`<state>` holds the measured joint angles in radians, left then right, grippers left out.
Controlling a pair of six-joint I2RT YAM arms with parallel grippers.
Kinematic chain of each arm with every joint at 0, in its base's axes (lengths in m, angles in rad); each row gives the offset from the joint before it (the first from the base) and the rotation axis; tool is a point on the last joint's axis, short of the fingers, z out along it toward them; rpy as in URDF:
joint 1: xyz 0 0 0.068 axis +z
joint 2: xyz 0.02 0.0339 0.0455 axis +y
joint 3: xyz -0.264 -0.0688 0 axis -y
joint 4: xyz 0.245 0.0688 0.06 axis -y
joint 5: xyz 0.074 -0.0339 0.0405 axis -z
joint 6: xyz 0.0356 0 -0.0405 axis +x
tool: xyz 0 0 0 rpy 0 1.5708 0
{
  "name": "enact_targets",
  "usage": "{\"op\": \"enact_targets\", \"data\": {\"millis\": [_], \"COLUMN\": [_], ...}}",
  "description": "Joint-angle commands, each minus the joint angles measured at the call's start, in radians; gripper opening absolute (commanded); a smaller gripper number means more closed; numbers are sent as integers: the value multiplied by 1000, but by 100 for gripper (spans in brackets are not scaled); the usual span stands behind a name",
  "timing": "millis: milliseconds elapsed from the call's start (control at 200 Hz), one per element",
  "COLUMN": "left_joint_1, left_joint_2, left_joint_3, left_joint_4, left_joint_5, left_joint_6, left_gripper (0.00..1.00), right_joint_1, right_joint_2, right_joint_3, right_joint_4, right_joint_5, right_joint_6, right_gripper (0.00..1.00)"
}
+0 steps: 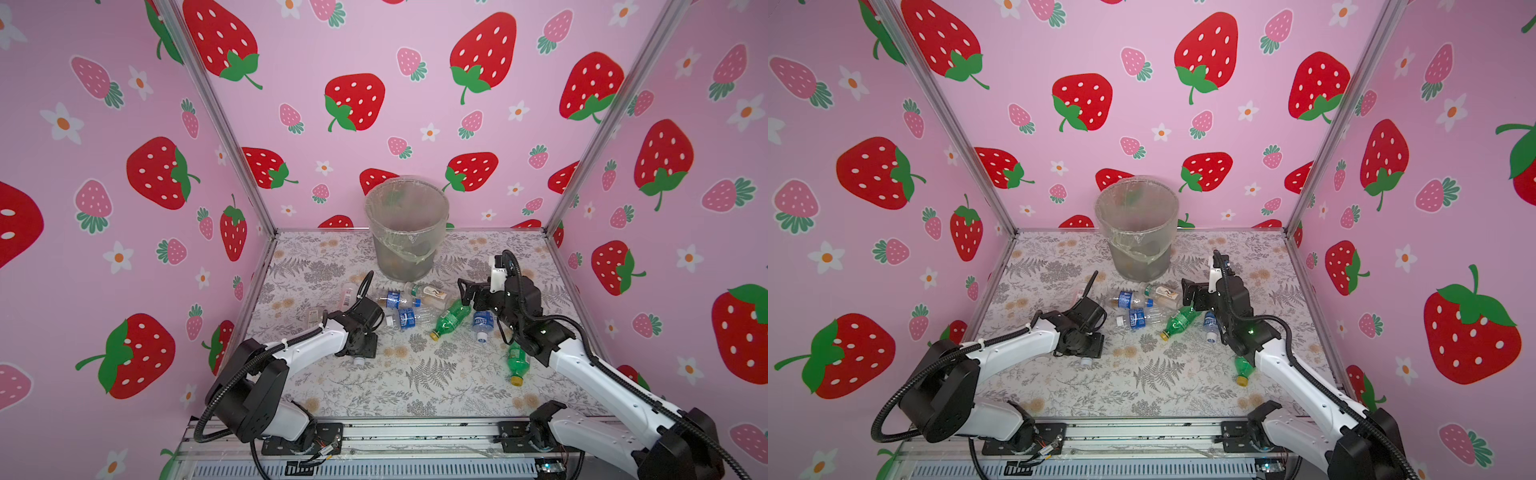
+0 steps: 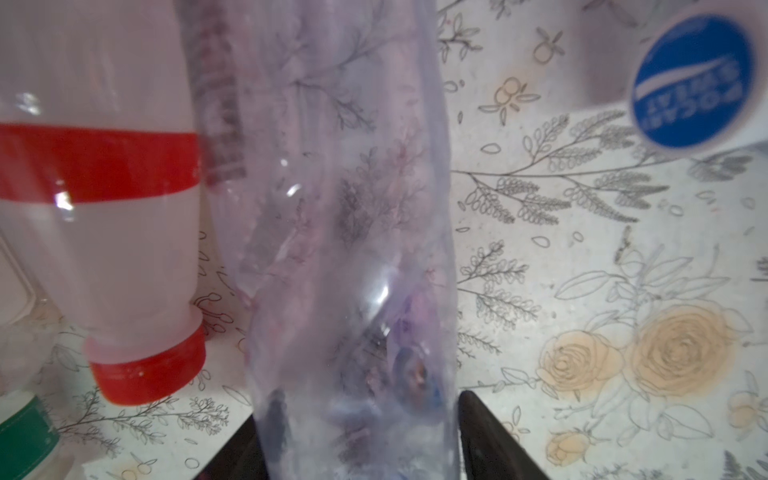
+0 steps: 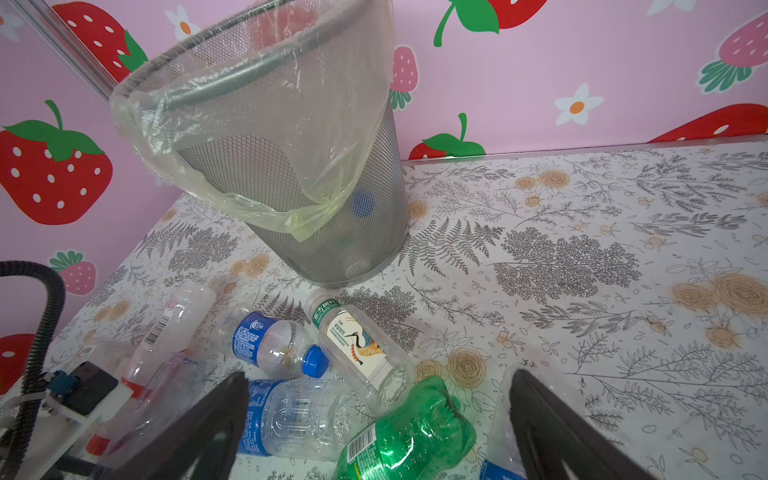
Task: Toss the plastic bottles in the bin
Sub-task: 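Lift the crumpled clear bottle with the left gripper toward the bin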
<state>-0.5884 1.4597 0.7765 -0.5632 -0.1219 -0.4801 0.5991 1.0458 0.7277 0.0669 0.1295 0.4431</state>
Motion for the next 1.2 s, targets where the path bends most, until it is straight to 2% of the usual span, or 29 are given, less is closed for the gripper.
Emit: {"op": "enact_targets", "data": {"millis": [0, 130, 600, 920, 1191], "left_joint_1": [-8, -14, -41, -45, -47], "left_joint_2": [5, -1, -62, -177, -293], "left_joint_3": [26, 33, 77, 73, 138], "left_joint_4": [-6, -14, -54, -48, -92], "left_joint_5": [-25, -31, -45, -19, -13], "left_joint_6": [-13, -14, -9, -6, 3], "left_gripper": [62, 56, 49, 49, 49], "right_joint_1": [-7, -7, -7, -8, -8], "right_joint_2": [-16, -12, 13, 9, 4], "right_joint_3": [-12, -14, -6, -5, -2], "right_joint_4": [19, 20, -3, -27, -70], "right_joint_5": [-2, 0, 4, 0, 7], "right_joint_6": [8, 6, 22, 40, 47], "right_gripper": [99, 99, 99, 99, 99]}}
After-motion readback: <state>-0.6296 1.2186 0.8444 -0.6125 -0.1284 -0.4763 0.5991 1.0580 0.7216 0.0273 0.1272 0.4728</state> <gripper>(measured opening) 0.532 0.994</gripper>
